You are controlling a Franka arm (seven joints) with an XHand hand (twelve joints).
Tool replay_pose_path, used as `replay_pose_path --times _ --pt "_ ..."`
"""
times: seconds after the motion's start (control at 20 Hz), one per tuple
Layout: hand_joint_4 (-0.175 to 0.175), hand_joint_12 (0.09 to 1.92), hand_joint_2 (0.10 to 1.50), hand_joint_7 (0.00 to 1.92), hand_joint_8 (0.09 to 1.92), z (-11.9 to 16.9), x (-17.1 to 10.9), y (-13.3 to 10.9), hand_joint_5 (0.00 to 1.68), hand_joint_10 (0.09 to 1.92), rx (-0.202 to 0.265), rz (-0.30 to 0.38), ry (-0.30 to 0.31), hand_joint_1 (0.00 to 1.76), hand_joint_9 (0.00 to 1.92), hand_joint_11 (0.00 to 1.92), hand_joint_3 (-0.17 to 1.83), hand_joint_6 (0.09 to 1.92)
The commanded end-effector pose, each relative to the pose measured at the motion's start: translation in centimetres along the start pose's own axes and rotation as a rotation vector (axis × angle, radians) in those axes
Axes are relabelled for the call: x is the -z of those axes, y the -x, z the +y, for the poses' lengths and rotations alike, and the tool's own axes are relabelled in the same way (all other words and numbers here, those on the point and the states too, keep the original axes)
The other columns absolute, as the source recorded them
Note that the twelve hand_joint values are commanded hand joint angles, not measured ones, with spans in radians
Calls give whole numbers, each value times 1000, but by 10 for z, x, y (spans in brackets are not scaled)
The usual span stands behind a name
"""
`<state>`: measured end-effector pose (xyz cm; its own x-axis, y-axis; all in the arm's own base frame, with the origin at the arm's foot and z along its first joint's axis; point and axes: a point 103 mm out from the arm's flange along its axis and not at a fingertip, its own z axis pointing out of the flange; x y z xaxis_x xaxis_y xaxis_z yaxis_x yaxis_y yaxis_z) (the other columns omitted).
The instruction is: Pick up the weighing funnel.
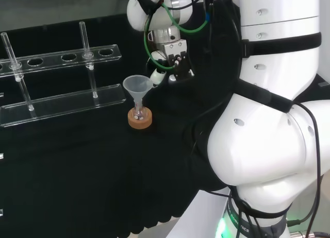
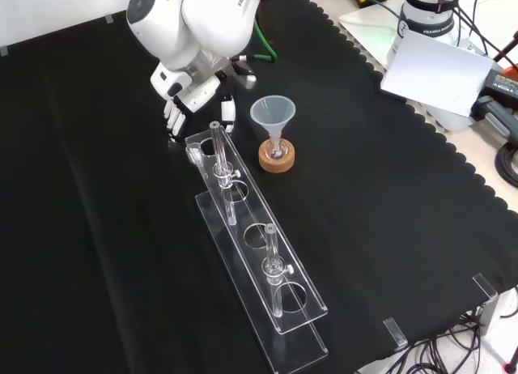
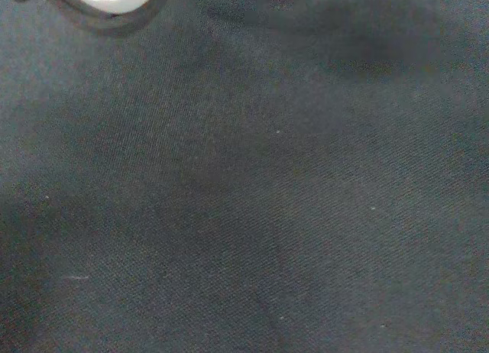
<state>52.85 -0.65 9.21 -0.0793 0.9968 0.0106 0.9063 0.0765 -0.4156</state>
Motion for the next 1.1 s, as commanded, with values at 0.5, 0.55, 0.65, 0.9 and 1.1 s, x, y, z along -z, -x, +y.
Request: replay_pose_path --times 0.5,0.55,0.65,0.9,1.1 --pt "-23 1274 688 457 736 15 -8 -6 605 579 -31 -24 20 819 736 548 410 129" --pt "-23 1274 688 459 735 16 -9 -6 609 578 -30 -26 18 821 738 550 412 132" --pt "-21 1272 688 463 734 17 -10 -5 628 577 -29 -29 13 823 741 551 415 145" --pt "-16 1260 670 483 710 17 -10 -4 619 541 -34 -29 17 830 764 560 455 335" --pt "-12 1264 664 490 715 19 -14 3 575 537 -42 -20 34 837 771 564 474 557"
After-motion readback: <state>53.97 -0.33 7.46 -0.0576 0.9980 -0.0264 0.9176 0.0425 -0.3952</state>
